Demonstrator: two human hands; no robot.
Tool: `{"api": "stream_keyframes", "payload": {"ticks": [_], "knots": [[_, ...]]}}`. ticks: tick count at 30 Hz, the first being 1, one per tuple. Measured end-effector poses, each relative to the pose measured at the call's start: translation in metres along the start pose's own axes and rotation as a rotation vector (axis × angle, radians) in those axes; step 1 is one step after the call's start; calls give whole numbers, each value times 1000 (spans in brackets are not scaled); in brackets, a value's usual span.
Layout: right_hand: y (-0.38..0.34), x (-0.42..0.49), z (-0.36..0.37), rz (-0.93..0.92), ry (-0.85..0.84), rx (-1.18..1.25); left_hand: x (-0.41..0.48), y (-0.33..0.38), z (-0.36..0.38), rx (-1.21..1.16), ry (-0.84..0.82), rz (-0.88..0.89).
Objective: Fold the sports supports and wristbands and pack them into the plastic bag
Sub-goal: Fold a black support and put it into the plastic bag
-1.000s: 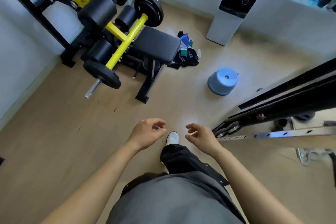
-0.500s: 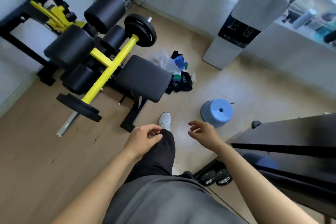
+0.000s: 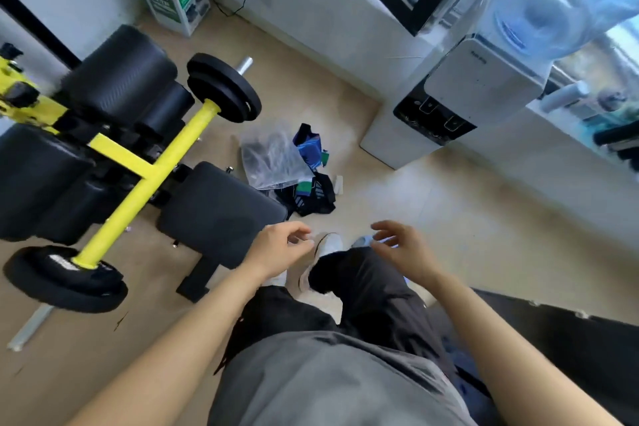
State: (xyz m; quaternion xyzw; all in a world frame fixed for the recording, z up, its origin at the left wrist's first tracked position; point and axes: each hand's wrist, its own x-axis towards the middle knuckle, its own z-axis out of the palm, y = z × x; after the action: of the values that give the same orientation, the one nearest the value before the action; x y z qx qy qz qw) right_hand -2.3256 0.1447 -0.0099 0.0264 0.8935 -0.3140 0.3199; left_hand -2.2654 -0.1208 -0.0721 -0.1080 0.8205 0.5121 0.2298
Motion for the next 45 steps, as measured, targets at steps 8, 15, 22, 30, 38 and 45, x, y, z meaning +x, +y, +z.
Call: {"api": "stream_keyframes", "payload": {"ticks": [8,15,22,30,38,45], "knots": [[-7,151,-72,-96,-146,-131,120,22,14,-135,122,-118],[-6,345,-104,-295,-476,-454,219,33,58,-264,343,-405],[3,493,-78,-495,-597,-569,304,18,103,-414,494,-571],[90,585,54,-586,-650,-672,383,-127,181,-483,622,-584],[205,699,219,-899,-445,-779,486,-301,272,-387,815,-601],[242,793,299,-1125,-319,-796,587,-409,332,-100,873,-705]]}}
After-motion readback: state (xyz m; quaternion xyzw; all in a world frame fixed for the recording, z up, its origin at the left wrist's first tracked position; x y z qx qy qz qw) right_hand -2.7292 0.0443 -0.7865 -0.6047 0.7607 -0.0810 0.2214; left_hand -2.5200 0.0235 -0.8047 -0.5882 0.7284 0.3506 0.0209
